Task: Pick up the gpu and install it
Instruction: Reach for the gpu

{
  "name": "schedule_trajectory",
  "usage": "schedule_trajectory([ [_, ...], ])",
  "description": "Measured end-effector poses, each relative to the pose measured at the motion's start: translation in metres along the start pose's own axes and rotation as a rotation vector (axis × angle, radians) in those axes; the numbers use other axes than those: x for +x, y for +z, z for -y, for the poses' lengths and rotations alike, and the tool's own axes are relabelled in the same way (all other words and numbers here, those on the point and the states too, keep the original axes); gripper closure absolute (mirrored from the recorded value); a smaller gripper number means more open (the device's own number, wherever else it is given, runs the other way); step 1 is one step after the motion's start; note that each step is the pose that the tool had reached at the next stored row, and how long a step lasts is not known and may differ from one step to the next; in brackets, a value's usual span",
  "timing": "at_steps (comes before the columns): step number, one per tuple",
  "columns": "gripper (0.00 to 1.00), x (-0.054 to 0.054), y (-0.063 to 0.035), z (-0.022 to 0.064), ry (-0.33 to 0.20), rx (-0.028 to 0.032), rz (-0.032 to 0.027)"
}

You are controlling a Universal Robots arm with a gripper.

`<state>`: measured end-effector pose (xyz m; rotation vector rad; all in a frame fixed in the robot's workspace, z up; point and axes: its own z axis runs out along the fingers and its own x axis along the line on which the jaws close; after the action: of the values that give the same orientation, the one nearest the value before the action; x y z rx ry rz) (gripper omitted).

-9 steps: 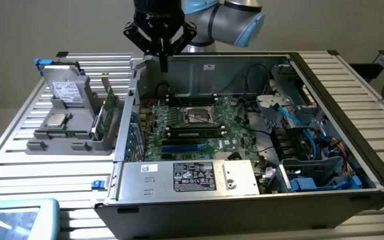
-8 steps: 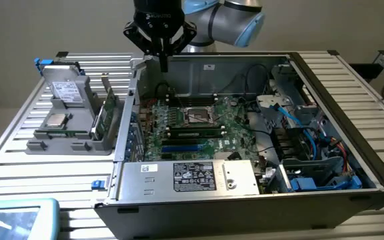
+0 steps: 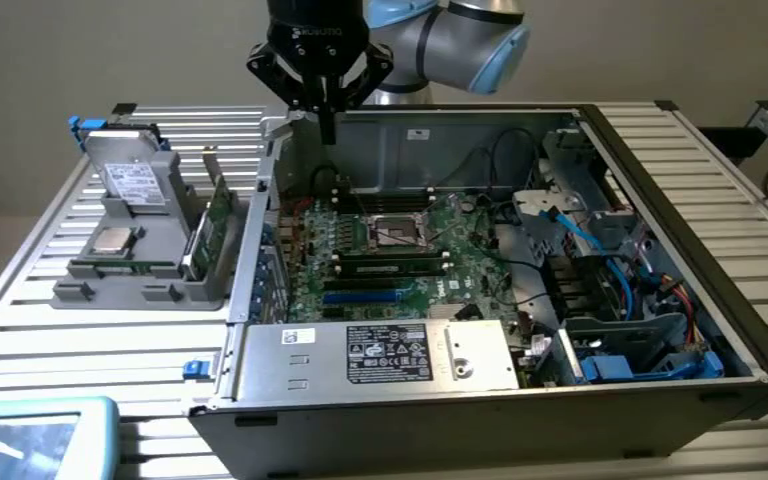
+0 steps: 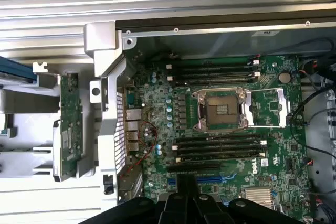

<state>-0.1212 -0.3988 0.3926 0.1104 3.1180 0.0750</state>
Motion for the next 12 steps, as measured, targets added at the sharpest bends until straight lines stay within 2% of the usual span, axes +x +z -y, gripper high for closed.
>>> schedule_trajectory([
  [6, 0.89, 0.001, -0.0001, 0.0001, 0.000, 0.0002, -0.0001],
  [12, 0.89, 0.017, -0.0003, 0.0012, 0.000, 0.0001, -0.0016],
])
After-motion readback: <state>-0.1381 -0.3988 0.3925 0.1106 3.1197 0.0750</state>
